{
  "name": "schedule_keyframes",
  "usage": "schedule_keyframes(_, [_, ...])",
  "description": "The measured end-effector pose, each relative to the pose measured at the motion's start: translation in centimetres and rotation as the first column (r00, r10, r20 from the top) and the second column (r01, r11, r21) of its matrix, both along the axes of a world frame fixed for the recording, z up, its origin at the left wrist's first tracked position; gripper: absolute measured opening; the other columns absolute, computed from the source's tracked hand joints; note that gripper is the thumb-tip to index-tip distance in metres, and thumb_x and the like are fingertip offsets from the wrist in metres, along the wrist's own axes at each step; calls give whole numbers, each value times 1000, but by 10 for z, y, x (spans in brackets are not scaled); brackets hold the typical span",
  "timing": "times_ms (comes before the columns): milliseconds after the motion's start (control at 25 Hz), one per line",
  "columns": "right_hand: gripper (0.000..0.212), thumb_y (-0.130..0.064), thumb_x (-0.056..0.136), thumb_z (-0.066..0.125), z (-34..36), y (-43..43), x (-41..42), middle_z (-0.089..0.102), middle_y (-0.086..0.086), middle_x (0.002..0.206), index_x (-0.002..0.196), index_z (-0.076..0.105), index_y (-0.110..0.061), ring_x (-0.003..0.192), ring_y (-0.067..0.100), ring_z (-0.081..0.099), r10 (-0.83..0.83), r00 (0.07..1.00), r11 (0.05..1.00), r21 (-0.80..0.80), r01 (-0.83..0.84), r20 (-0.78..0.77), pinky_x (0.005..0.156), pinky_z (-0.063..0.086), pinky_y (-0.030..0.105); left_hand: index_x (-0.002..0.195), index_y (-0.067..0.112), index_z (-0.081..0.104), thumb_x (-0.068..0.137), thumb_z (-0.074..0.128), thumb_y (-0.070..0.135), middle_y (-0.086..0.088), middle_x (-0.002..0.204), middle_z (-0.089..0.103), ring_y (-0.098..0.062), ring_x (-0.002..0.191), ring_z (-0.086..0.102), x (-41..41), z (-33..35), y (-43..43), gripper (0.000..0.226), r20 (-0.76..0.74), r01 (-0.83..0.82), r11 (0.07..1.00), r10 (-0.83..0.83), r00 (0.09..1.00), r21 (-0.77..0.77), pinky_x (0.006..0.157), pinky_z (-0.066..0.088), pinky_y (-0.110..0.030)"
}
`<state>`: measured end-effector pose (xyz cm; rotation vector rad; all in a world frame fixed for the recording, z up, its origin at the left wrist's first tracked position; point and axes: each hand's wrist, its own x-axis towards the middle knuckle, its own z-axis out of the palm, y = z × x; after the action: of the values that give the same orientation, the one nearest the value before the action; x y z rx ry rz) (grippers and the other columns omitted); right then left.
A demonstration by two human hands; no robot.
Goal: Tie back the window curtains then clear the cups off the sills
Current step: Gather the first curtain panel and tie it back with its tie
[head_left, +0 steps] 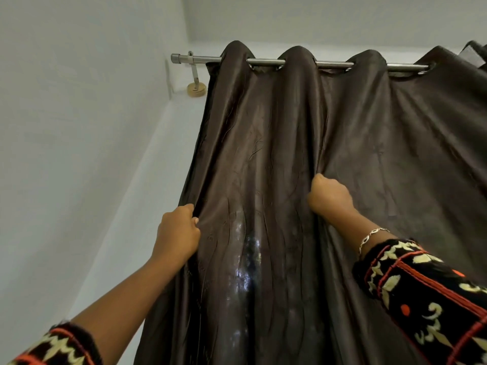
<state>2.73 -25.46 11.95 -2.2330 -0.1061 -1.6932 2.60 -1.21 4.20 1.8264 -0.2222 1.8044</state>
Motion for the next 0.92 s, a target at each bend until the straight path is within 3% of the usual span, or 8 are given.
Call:
schedule_keyframes(360, [29, -9, 93, 38, 10, 88, -28, 51, 22, 128, 119, 50, 0, 117, 38, 49, 235, 972, 965, -126, -231, 17, 92, 41, 37, 93, -3, 59, 94, 45, 7, -17, 79, 58, -26, 67, 53, -5, 1, 5, 17, -12, -4, 1000, 4, 1000, 7, 60, 37, -30])
schedule_keyframes(560, [30, -8, 93, 37, 23, 116, -34, 51, 22, 128, 120, 49, 1, 116, 38, 49, 347, 938, 924, -183, -336, 27, 94, 41, 38, 93, -2, 60, 92, 44, 3, -11, 74, 56, -16, 56, 46, -10, 2, 7, 17, 5, -6, 1000, 6, 1000, 9, 49, 34, -25])
schedule_keyframes(720, [27, -20, 96, 39, 24, 83, -17, 54, 21, 122, 114, 50, -2, 111, 38, 51, 322, 945, 937, -161, -311, 47, 88, 43, 40, 92, -5, 60, 92, 45, 4, -19, 78, 59, -25, 63, 48, -11, 2, 11, 17, 26, -29, 1000, 29, 999, -7, 61, 35, -30])
schedule_keyframes(800, [32, -27, 99, 35, 21, 57, -11, 55, 21, 119, 114, 50, -4, 109, 39, 51, 296, 945, 954, -99, -284, 140, 84, 42, 39, 90, -7, 59, 92, 45, 3, -22, 78, 60, -31, 67, 51, -10, 0, 10, 17, 25, -20, 1000, 21, 999, -14, 58, 35, -31])
schedule_keyframes(920, [27, -19, 97, 37, 19, 5, -4, 55, 22, 117, 113, 50, -2, 109, 40, 50, 158, 949, 987, -4, -163, 273, 83, 41, 41, 87, -10, 57, 91, 45, 3, -26, 75, 59, -28, 60, 48, -7, -1, 10, 18, 18, -28, 1000, 28, 999, -6, 51, 32, -27])
